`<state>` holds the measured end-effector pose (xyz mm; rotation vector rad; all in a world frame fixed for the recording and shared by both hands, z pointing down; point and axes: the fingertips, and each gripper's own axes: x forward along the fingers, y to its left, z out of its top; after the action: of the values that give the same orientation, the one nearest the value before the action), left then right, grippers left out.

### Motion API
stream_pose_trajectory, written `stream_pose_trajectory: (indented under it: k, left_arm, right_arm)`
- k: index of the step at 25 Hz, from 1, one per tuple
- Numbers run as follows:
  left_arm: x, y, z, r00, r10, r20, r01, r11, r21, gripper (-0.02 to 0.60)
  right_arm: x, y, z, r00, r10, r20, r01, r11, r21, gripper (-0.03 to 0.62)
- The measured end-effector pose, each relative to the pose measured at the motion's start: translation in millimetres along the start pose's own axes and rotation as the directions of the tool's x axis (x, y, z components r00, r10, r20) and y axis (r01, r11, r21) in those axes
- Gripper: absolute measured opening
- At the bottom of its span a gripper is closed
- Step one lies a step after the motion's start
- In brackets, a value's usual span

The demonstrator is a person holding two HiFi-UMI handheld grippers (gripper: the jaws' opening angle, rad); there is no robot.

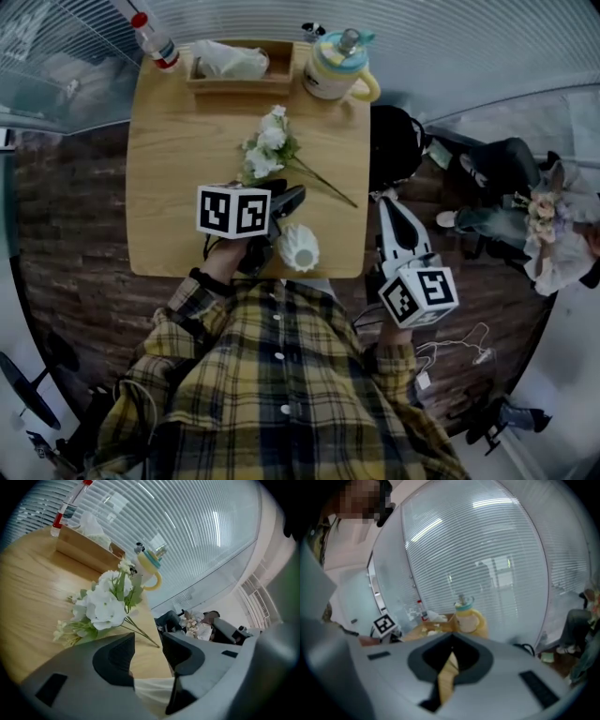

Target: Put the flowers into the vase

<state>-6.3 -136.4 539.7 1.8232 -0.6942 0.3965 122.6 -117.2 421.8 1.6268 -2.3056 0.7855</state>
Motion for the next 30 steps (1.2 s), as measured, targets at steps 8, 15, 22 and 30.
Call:
stream_pose_trajectory:
  k: [8,15,22,30]
  left_arm:
    - [35.0,29.5,-10.2,0.995,0.055,-0.082,-0.06,0.996,-0.062,0.175]
    - [49.6,45.2,-3.4,0.995,0.066,-0.074,-0.075,0.988,-0.133,0.175]
    - [63.2,55.9,13.6,0.995,0.099,-0.02,-0.101,0.973,-0.206,0.189]
    - [73.8,64.3,27.8,0.994,0.103,0.037,-0.087,0.949,-0.304,0.186]
  right_arm:
    - [3.7,-7.9,-8.0,1.0,-0.009,-0.015,0.009,1.0,0.026,0.012]
    - [6.5,-15.3,-13.9,0.999,-0.019,-0.033,0.021,0.999,0.044,0.012]
    - [13.3,-19.2,-14.5,0.999,-0.014,-0.044,0.016,0.998,0.052,0.012]
    - [17.9,-22.7,-19.0,0.998,-0.007,-0.065,0.011,0.998,0.061,0.012]
